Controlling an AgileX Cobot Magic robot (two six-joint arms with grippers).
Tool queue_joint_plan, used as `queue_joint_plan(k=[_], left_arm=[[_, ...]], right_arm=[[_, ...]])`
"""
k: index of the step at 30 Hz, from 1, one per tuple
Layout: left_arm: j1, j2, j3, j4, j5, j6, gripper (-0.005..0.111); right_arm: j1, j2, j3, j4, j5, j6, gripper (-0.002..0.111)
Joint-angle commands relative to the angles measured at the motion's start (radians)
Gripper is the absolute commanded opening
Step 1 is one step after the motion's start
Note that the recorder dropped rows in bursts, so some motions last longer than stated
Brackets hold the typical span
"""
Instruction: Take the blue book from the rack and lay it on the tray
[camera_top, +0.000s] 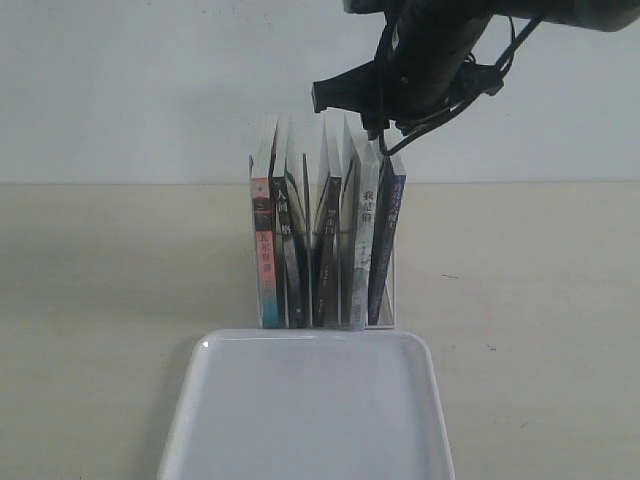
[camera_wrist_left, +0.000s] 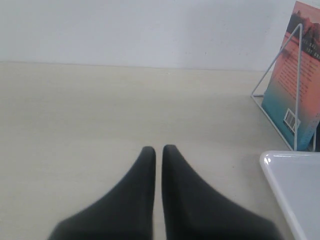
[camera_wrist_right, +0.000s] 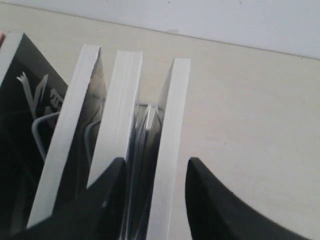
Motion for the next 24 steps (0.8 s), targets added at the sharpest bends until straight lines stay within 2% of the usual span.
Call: queue_joint_plan(k=[1,8,11,24], left_arm=[[0.001,-0.003,0.004,-0.011,0.002,0.002,0.004],[0.001,-0.003,0.004,-0.011,0.002,0.002,0.004],[0.001,-0.003,0.004,-0.011,0.002,0.002,0.004],[0.001,-0.003,0.004,-0.011,0.002,0.002,0.004]], right_arm=[[-0.005,-0.005,-0.004,-0.020,-0.022,-0.004,0.038],[-0.029,-0.003,-0.004,-0.030,-0.013,0.005,0.038],[-0.053,0.005,-0.004,0.025,-0.006,-0.008,0.038],[-0.051,0.029,-0.004,0.086,-0.028,-0.058,0.038]])
